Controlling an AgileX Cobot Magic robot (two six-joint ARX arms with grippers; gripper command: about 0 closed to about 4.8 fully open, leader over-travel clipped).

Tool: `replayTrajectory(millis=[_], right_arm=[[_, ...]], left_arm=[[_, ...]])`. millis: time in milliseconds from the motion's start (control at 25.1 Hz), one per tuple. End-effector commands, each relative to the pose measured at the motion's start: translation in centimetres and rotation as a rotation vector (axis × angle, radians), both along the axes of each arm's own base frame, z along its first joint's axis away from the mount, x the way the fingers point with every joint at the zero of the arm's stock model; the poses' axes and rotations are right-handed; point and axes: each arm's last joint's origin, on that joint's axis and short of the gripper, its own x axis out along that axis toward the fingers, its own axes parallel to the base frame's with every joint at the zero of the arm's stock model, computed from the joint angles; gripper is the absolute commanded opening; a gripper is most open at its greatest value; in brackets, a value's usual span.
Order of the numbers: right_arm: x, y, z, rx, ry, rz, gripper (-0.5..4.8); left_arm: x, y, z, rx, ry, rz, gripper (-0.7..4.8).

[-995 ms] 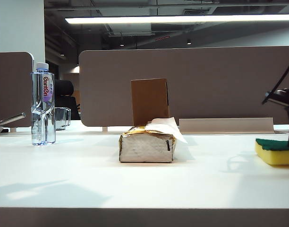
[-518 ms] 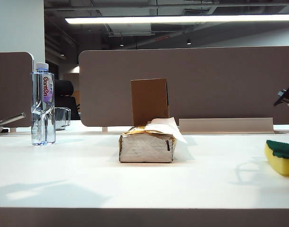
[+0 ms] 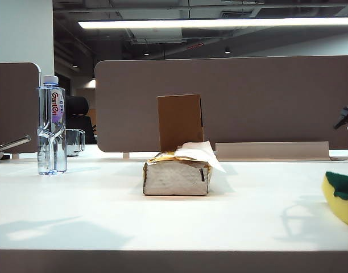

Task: Move the sponge from right to left to wipe the table, avoiding obstacles on the table, and finally reaching the bottle of mineral water.

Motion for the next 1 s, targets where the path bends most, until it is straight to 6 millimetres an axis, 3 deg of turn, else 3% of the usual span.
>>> replayTrajectory(millis=[40, 199, 677, 995], right_arm=[[-1.5, 0.2, 0.1, -0.016, 0.061, -0.009, -0.09], [-2.4, 0.1, 0.5, -0.019, 0.051, -0.012, -0.09], [-2.3, 0.5, 0.6, -0.016, 0.036, 0.015, -0.09], [-2.1, 3.4, 0.7, 0.007, -0.01, 0.091, -0.09]], left_arm=[[0.0, 0.0, 0.4, 0.001, -0.031, -0.008, 4.58], [0.0, 0.0, 0.4, 0.0, -0.036, -0.008, 4.58], [-0.1, 0.0, 0.5, 0.0, -0.044, -0.008, 4.58], [-0.1, 0.0, 0.5, 0.0, -0.044, -0.008, 4.58]])
